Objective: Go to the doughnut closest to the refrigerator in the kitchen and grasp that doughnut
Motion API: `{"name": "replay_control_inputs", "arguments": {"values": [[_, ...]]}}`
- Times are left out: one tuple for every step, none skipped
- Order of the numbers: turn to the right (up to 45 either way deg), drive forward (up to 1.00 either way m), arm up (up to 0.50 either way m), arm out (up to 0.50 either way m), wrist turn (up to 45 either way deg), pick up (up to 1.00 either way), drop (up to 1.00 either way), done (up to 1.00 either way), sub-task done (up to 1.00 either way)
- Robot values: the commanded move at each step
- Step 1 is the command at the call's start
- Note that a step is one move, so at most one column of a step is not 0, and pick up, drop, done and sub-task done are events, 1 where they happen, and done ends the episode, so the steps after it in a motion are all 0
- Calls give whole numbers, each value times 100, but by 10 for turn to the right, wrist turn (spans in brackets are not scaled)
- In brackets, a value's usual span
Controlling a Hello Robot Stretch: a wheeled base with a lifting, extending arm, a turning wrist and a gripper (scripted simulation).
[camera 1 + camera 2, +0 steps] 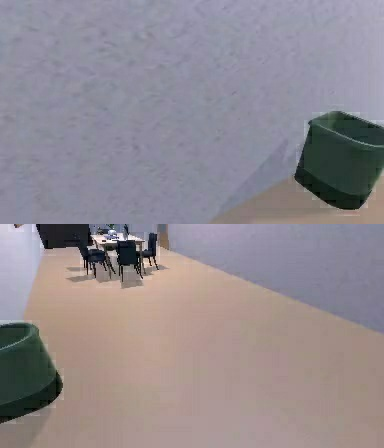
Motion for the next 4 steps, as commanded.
{"name": "replay_control_inputs", "arguments": {"values": [[450,0,0,0,0,0,0,0,0],[270,0,0,0,0,0,0,0,0],[0,100,0,0,0,0,0,0,0],[30,0,0,0,0,0,0,0,0]]}}
